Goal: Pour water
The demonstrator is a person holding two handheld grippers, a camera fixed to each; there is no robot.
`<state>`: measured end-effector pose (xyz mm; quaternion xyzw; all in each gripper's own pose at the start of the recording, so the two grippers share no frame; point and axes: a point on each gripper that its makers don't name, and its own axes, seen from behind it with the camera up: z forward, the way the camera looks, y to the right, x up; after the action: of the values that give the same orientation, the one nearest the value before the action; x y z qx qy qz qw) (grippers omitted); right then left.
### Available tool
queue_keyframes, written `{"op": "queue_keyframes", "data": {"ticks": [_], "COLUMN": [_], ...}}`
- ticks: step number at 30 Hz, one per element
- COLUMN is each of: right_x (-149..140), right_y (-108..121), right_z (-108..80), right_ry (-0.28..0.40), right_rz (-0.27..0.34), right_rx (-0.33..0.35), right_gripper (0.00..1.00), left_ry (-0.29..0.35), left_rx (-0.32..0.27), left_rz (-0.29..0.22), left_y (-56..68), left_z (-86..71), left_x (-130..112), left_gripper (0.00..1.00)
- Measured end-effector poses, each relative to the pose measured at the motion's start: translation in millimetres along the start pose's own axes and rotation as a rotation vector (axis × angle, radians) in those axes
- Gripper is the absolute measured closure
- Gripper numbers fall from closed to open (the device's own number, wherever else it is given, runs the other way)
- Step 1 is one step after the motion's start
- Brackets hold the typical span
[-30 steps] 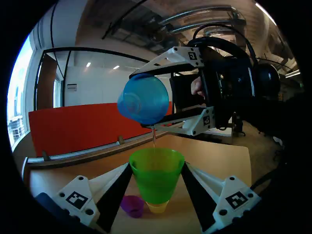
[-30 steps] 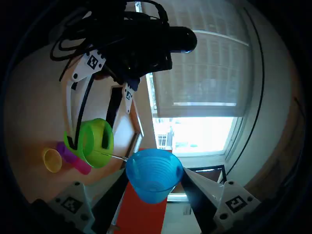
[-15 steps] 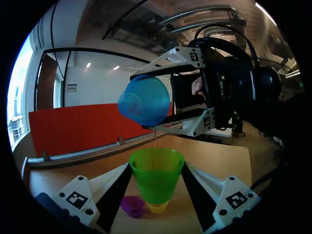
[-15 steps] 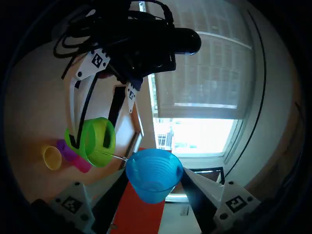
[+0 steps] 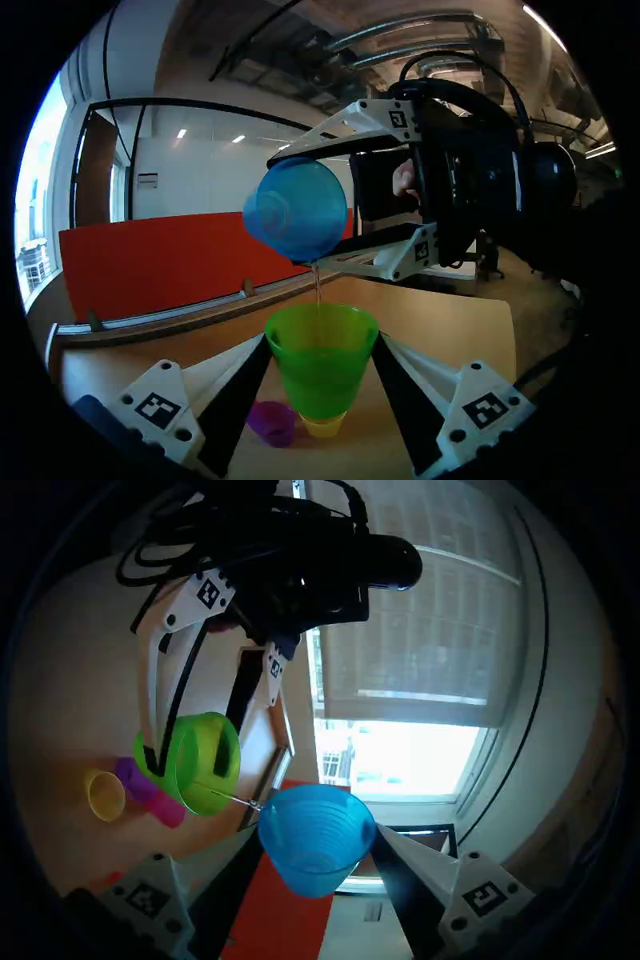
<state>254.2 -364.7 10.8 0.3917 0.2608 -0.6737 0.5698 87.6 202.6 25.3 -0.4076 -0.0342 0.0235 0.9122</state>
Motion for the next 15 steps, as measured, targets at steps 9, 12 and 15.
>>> {"op": "queue_keyframes", "data": {"ticks": [9, 12, 15], "right_x": [1.5, 1.5, 2.4], "right_y": [2.7, 2.8, 3.5], "right_z": [-0.4, -0.1, 0.0], "right_ry": [0.002, 0.002, 0.004], "right_rz": [-0.005, -0.006, -0.004], "right_rx": [-0.007, -0.007, -0.010], "right_gripper": [0.09, 0.09, 0.09], "left_ry": [-0.001, -0.001, -0.001], "left_rx": [-0.001, 0.000, 0.002], "left_rz": [0.003, 0.003, 0.003], "left_y": [0.3, 0.0, -0.4], "left_z": [1.7, 0.9, 0.7], "left_x": [-0.3, 0.3, 0.6], "left_gripper": [0.14, 0.14, 0.14]}}
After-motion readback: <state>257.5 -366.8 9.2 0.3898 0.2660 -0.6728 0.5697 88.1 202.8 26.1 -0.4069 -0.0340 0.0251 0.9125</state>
